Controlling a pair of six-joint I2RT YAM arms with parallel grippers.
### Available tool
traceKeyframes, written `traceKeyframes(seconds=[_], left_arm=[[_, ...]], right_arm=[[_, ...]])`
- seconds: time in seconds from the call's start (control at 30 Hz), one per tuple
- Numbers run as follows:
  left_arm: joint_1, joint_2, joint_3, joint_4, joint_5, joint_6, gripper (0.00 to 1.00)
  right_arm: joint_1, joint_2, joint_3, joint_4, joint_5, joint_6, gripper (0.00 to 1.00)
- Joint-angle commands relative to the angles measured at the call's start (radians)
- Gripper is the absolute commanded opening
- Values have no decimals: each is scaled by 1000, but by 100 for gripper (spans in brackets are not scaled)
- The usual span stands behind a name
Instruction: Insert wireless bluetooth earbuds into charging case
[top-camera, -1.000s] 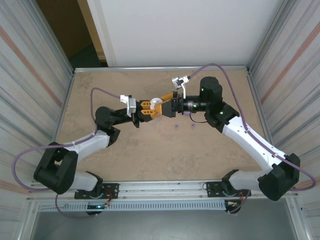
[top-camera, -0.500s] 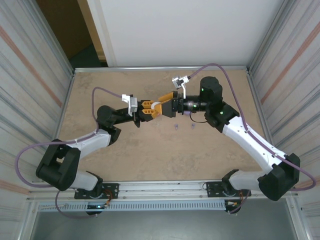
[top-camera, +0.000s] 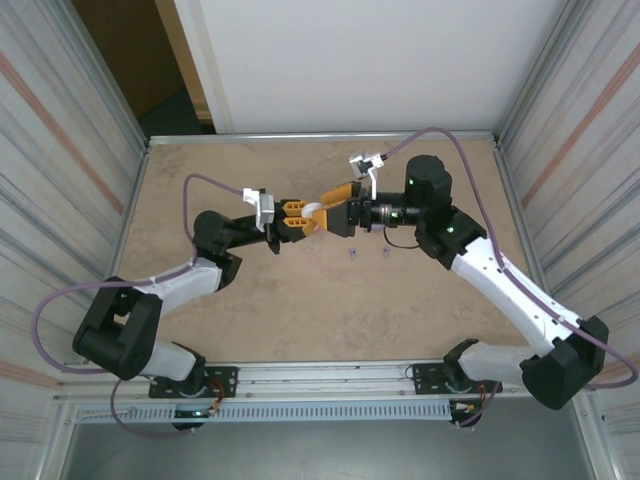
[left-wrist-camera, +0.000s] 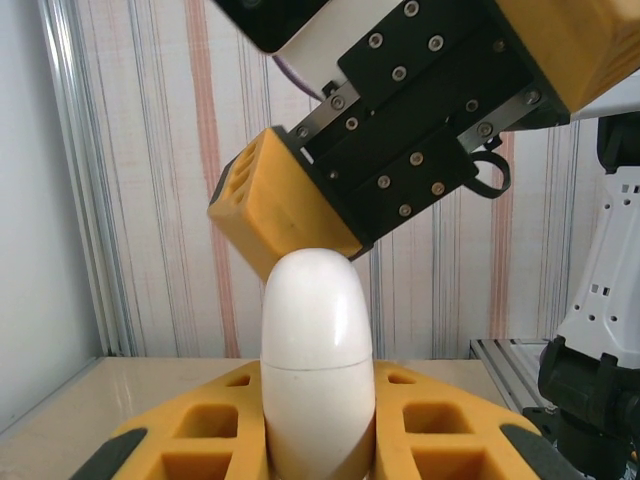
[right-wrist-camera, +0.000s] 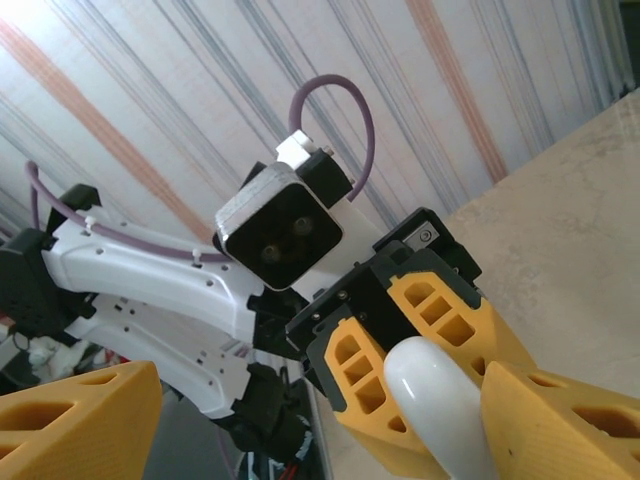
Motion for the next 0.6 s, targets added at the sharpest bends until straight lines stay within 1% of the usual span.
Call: traceKeyframes(seconds=[0.0,0.2,0.23,0.37,0.43,0.57], left_arm=[[12,-39,5,20,-20,6,0],[12,-86,-11,-8,-37,22,0],[12,-90,-14,-8,-42,23,0],[13,-106,-21,-6,-67,22,0],[12,-112,-21,-17,-76,22,0],[12,-135,-7,-88,-96,29,0]], right_arm=[[-9,-74,14,-44,96,-57,82],[-41,-198,-78,-39,339,-77,82],[-43,-234,-89,-43,372,-84,82],[-44,-298,-128,-47,537,-97,82],[-45,-317,-155,-16,574,-97,83],[-45,-319,-189,48,633,-75,83]])
